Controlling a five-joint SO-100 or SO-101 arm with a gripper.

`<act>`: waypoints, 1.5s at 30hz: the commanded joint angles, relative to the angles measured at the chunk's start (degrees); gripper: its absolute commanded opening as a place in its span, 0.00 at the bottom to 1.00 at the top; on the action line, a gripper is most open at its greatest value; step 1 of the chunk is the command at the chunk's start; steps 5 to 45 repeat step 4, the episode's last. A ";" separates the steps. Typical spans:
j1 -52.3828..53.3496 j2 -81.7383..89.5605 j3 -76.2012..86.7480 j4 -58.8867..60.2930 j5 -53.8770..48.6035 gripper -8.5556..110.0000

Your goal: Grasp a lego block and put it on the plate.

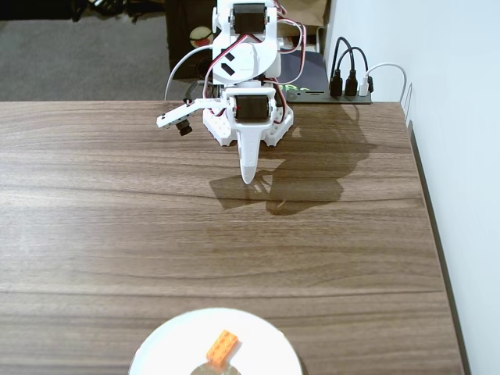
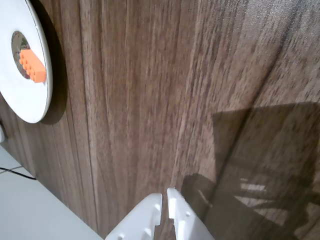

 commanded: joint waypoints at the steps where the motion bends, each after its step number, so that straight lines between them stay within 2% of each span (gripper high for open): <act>1: 0.18 0.09 -0.26 0.18 0.18 0.08; 45: 0.18 0.09 -0.26 0.18 0.18 0.08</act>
